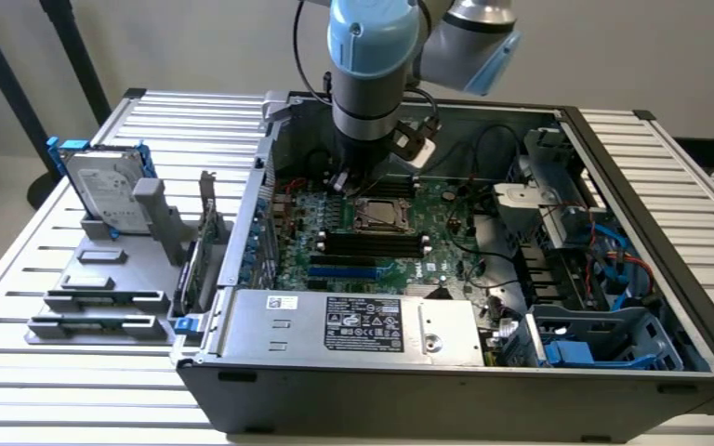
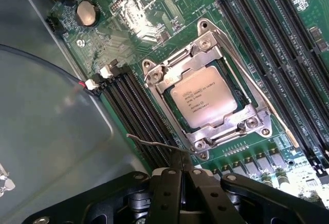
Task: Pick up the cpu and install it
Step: 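Install the first cpu locking lever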
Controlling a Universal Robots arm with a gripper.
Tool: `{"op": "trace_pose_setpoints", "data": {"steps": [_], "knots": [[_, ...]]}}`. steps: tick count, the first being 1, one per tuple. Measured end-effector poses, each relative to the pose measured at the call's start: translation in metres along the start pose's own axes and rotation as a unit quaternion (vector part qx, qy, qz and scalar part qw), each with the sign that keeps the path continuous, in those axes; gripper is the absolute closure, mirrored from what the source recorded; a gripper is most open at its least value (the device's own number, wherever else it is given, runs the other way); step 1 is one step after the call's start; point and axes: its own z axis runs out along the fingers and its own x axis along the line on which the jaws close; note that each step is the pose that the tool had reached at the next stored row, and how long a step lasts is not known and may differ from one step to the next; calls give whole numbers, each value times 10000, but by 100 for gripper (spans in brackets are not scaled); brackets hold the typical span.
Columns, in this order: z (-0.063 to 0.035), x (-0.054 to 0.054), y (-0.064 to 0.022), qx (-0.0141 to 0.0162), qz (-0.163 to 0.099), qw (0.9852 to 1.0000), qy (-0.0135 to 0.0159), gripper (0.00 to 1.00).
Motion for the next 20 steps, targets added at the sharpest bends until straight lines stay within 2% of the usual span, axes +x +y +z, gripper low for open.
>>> {"op": "trace_pose_setpoints", "data": {"steps": [10,20], "knots": [[47,-4,20,2,2,10000,-4,89],[70,24,6,45,22,10000,-32,89]]}}
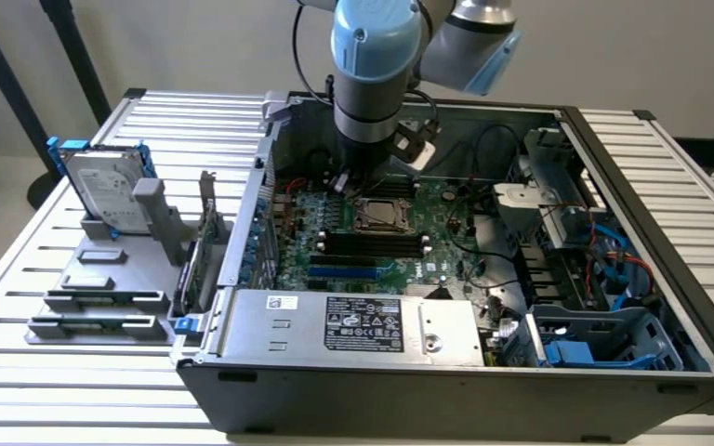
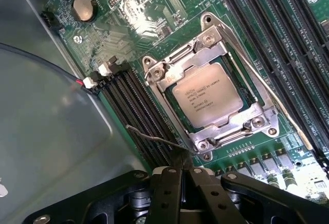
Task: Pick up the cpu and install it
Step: 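Install the first cpu locking lever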
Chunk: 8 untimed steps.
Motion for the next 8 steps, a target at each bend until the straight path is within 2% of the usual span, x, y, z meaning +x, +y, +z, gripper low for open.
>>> {"op": "trace_pose_setpoints", "data": {"steps": [8], "knots": [[25,19,46,22,9,10000,-15,89]]}}
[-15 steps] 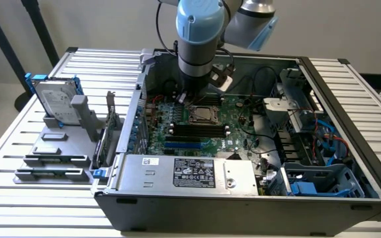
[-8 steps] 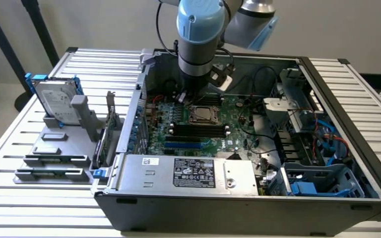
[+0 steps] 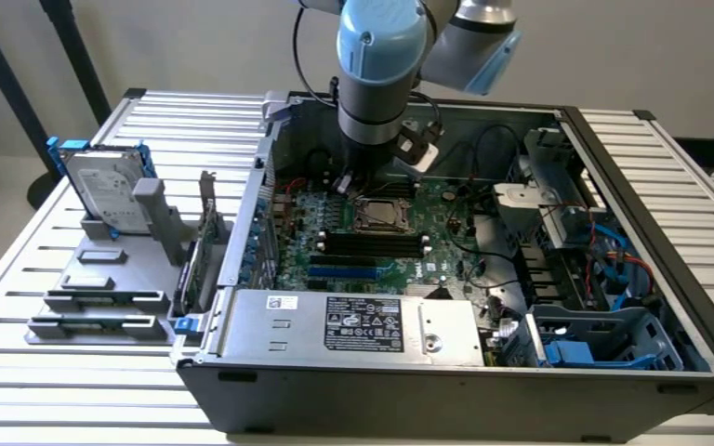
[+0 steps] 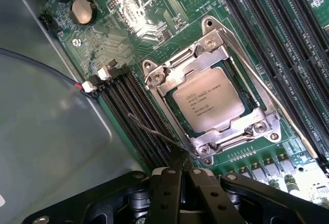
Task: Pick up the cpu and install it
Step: 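Install the first cpu locking lever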
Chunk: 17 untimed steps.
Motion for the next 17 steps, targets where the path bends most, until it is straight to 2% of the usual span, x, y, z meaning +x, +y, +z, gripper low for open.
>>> {"op": "trace_pose_setpoints", "data": {"steps": [3,7,14,17], "knots": [[10,9,21,12,6,10000,-10,89],[27,20,47,43,21,10000,-32,89],[44,37,51,123,61,9999,-99,89],[51,51,58,146,74,9998,-123,89]]}}
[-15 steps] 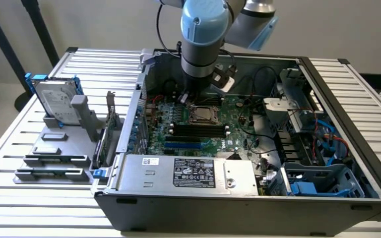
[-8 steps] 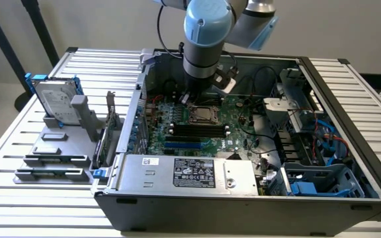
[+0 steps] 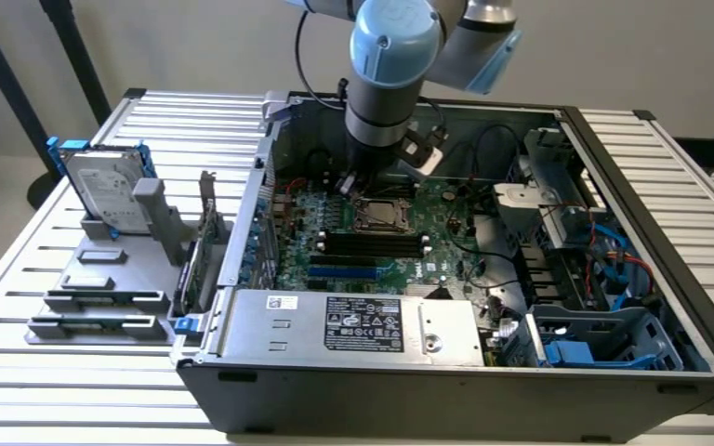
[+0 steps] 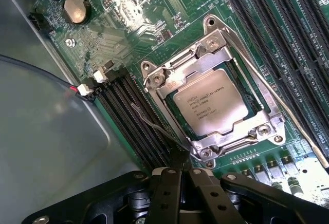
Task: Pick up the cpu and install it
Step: 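Install the first cpu locking lever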
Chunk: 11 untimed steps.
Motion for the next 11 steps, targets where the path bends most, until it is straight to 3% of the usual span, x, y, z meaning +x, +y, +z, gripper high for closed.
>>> {"op": "trace_pose_setpoints", "data": {"steps": [3,11], "knots": [[3,13,13,3,4,10000,-12,89],[18,46,49,-29,6,10000,-56,89]]}}
